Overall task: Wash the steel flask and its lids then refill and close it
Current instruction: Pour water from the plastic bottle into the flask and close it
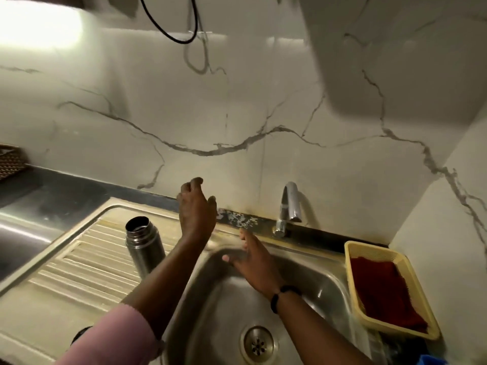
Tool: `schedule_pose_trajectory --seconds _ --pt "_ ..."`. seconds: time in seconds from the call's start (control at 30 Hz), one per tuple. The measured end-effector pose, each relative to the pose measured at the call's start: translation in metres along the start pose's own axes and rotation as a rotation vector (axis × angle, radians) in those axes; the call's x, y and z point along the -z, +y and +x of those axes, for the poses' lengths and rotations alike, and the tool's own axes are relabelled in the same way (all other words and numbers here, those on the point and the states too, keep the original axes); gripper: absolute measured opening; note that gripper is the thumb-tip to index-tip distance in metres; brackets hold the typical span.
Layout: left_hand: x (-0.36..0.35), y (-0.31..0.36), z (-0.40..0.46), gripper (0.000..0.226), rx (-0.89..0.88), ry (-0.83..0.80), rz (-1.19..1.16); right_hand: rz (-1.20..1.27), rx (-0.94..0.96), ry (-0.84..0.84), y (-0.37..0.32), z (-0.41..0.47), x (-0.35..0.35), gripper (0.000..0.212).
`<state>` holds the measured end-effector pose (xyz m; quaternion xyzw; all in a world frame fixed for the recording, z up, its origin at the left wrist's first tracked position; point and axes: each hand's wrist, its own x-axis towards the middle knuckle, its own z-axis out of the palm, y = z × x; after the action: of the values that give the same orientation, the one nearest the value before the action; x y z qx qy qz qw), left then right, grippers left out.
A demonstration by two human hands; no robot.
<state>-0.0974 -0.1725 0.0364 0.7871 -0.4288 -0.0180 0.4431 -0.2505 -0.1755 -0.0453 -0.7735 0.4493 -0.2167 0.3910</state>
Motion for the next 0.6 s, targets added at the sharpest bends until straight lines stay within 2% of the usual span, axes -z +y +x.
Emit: schedule_pose_trajectory --seconds 0.13,0.27,0.4,0.6 --pt "0.005 -0.017 0.035 0.057 -0.047 -0.151 0.295 -0.138 0.033 -0.023 -0.014 0.032 -0.009 0.098" --pt "0.001 -0.041 0.068 0.048 -0.076 -0.274 0.343 -0.174 0.011 -0.04 -0.018 0.063 -0.016 0.102" --pt "-0.004 -0.049 0.075 0.029 -0.119 -0.227 0.319 -0.141 -0.007 -0.037 -0.013 0.073 -0.019 0.104" --pt "-0.011 -0.039 0.055 0.024 -0.191 -0.231 0.302 -0.075 0.018 -0.074 -0.01 0.072 -0.017 0.126"
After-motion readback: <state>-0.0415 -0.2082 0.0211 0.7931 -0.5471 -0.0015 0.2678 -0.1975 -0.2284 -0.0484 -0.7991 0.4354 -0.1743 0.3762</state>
